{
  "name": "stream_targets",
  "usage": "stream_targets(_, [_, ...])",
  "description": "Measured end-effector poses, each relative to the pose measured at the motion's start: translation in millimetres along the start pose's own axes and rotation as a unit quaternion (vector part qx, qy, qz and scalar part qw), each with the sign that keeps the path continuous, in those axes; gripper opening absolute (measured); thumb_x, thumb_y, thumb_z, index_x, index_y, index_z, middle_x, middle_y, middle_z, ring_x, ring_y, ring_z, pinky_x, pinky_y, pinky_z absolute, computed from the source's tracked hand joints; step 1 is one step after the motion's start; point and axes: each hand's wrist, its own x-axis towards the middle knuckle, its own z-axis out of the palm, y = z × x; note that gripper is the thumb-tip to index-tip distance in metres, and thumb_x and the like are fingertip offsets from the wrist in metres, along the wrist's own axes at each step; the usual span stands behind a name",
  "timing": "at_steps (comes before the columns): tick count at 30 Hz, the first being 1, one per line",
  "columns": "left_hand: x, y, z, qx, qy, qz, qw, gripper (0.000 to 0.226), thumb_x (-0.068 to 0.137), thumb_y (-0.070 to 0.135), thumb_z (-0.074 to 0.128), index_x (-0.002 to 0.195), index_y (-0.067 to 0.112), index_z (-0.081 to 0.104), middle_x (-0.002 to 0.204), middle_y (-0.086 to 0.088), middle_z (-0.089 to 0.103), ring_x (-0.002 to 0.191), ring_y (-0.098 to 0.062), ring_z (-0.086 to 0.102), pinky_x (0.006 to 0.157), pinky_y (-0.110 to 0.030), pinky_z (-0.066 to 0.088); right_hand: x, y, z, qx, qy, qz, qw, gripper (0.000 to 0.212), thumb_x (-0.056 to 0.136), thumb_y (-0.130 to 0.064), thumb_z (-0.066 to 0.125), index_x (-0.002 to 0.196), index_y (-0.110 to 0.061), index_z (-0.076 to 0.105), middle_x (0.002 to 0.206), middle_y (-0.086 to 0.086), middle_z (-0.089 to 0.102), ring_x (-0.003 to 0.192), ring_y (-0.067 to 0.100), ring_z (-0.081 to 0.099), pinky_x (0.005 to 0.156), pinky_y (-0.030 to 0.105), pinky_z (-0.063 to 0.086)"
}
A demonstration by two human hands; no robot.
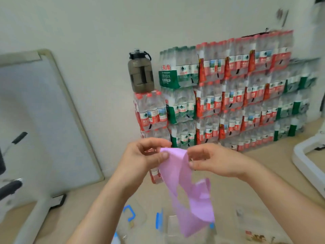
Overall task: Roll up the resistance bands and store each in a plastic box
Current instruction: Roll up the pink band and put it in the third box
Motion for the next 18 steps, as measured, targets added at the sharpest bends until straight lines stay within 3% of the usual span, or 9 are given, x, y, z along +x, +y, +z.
stream_targets(2, [2, -13, -5, -0.097, 0.001, -0.011, 0.995, 0.023, 0.065, 0.003, 0.071, 0.080, 0.019, 0.076, 0.074, -0.004, 0.066, 0.076, -0.024, 0.054, 0.073, -0.040, 0.040, 8, -8, 13, 0.090, -0.010, -0.030, 0.995, 0.041, 0.088, -0.008, 0.062, 0.124, -0.028, 0.061, 0.114, 0.001, 0.070, 0.102, 0.020, 0.064, 0.088, 0.036, 0.050])
stream_targets(4, [2, -27, -13, -0.167, 0.002, -0.025, 0.986, 0.025, 0.065, 0.002, 0.068, 0.081, 0.020, 0.075, 0.073, -0.002, 0.065, 0.068, -0.021, 0.056, 0.066, -0.034, 0.041, 18, -17, 23, 0.185, -0.022, -0.035, 0.982, 0.049, 0.083, -0.008, 0.064, 0.126, -0.031, 0.059, 0.107, 0.007, 0.068, 0.090, 0.022, 0.059, 0.078, 0.033, 0.047])
stream_targets(6, [2, -38, -23, -0.222, 0.013, -0.035, 0.974, 0.026, 0.065, -0.001, 0.066, 0.079, 0.019, 0.075, 0.072, -0.002, 0.066, 0.063, -0.017, 0.063, 0.057, -0.025, 0.051, 31, -22, 31, 0.175, 0.000, -0.044, 0.984, 0.047, 0.083, -0.005, 0.065, 0.123, -0.030, 0.061, 0.105, 0.005, 0.070, 0.088, 0.018, 0.061, 0.076, 0.030, 0.047])
stream_targets(8, [7, -47, -33, -0.246, 0.024, -0.047, 0.968, 0.029, 0.065, -0.003, 0.065, 0.080, 0.019, 0.076, 0.074, -0.004, 0.067, 0.064, -0.015, 0.065, 0.057, -0.023, 0.054, 44, -25, 39, 0.133, 0.042, -0.049, 0.989, 0.045, 0.084, 0.004, 0.062, 0.119, -0.024, 0.064, 0.103, 0.003, 0.073, 0.084, 0.011, 0.066, 0.068, 0.022, 0.050])
stream_targets(10, [12, -52, -39, -0.243, 0.042, -0.058, 0.967, 0.032, 0.067, -0.009, 0.068, 0.081, 0.019, 0.075, 0.076, -0.004, 0.067, 0.067, -0.016, 0.065, 0.060, -0.024, 0.054, 54, -26, 49, 0.085, 0.089, -0.051, 0.991, 0.044, 0.082, 0.006, 0.058, 0.114, -0.022, 0.067, 0.092, -0.001, 0.075, 0.075, 0.009, 0.065, 0.060, 0.024, 0.053])
stream_targets(12, [15, -56, -41, -0.201, 0.058, -0.070, 0.975, 0.034, 0.077, -0.012, 0.061, 0.080, 0.019, 0.075, 0.079, -0.002, 0.068, 0.071, -0.017, 0.064, 0.063, -0.027, 0.052, 60, -21, 57, 0.025, 0.142, -0.067, 0.987, 0.034, 0.082, -0.005, 0.061, 0.107, -0.026, 0.070, 0.082, -0.005, 0.074, 0.072, 0.009, 0.065, 0.064, 0.027, 0.054])
stream_targets(15, [14, -66, -37, -0.031, 0.085, -0.083, 0.992, 0.036, 0.086, -0.010, 0.053, 0.081, 0.019, 0.073, 0.086, -0.002, 0.069, 0.078, -0.016, 0.063, 0.075, -0.034, 0.053, 70, -8, 70, -0.057, 0.215, -0.073, 0.972, 0.031, 0.078, -0.011, 0.061, 0.097, -0.033, 0.071, 0.076, -0.007, 0.071, 0.067, 0.005, 0.061, 0.063, 0.015, 0.048])
stream_targets(16, [13, -69, -36, 0.030, 0.101, -0.079, 0.991, 0.031, 0.086, -0.007, 0.055, 0.081, 0.019, 0.072, 0.085, 0.001, 0.069, 0.078, -0.012, 0.062, 0.077, -0.027, 0.054, 73, -5, 75, -0.076, 0.232, -0.070, 0.967, 0.032, 0.078, -0.009, 0.060, 0.095, -0.034, 0.071, 0.073, -0.009, 0.069, 0.066, 0.006, 0.059, 0.062, 0.016, 0.047])
stream_targets(18, [13, -71, -33, 0.118, 0.135, -0.046, 0.983, 0.023, 0.086, 0.000, 0.060, 0.082, 0.020, 0.071, 0.081, 0.007, 0.070, 0.075, -0.002, 0.061, 0.067, -0.010, 0.049, 79, -1, 84, -0.109, 0.256, -0.078, 0.957, 0.027, 0.080, -0.011, 0.060, 0.095, -0.031, 0.070, 0.067, -0.014, 0.064, 0.063, 0.007, 0.057, 0.060, 0.023, 0.048])
